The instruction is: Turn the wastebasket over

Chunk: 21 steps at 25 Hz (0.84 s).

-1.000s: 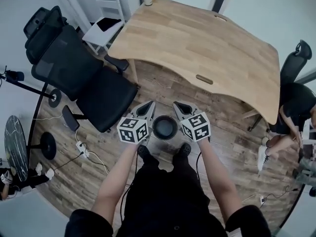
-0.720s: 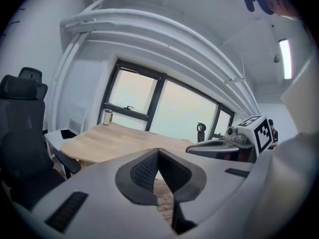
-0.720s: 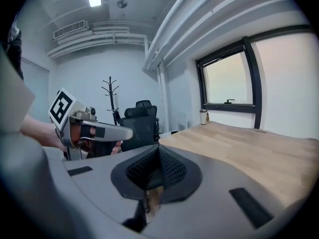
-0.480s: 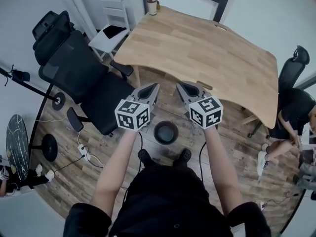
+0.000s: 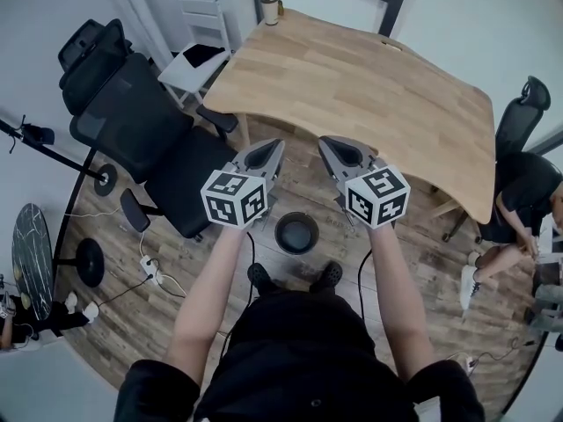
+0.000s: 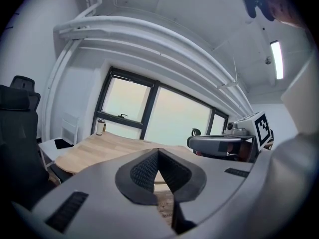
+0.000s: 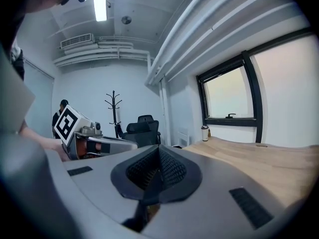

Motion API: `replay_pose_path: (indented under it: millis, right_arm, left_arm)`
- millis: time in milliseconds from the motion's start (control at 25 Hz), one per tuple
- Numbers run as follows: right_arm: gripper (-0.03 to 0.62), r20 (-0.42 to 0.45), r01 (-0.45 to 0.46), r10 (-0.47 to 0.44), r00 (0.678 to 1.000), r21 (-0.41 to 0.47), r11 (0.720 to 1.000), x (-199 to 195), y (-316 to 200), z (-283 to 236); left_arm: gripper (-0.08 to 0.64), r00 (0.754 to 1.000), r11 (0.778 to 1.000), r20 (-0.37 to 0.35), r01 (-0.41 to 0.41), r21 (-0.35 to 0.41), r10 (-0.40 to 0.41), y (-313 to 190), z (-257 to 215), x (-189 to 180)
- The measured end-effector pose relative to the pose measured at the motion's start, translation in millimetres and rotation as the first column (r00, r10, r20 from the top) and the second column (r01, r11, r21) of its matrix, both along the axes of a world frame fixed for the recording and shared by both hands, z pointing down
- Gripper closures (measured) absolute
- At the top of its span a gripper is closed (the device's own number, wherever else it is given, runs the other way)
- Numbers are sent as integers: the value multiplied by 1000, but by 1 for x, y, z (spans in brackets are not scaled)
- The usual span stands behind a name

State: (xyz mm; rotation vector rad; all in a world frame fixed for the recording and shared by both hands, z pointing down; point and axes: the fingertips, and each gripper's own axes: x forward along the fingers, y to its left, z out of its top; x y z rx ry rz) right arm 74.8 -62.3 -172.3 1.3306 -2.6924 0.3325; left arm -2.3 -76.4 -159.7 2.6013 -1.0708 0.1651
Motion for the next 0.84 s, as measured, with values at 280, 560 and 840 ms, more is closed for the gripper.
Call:
replay_pose_path:
  millis: [280,560,840]
  right_arm:
    - [560,-2,0,0,1000,6,1000,-1,5,-2]
    - [560,-7,-1,1,1000,9,1000,-1,7,-2]
    - [560,-8,-1,1,1000,13,1000,-3,4,-3]
  left_arm:
    - [543,1000,1000,11,-8,5,8,4,-3,1]
    - [543,1000,1000,21,-6,6,5,5,-2,-2]
    - [543,1000,1000,26,14,12,-14,1,-3,-10]
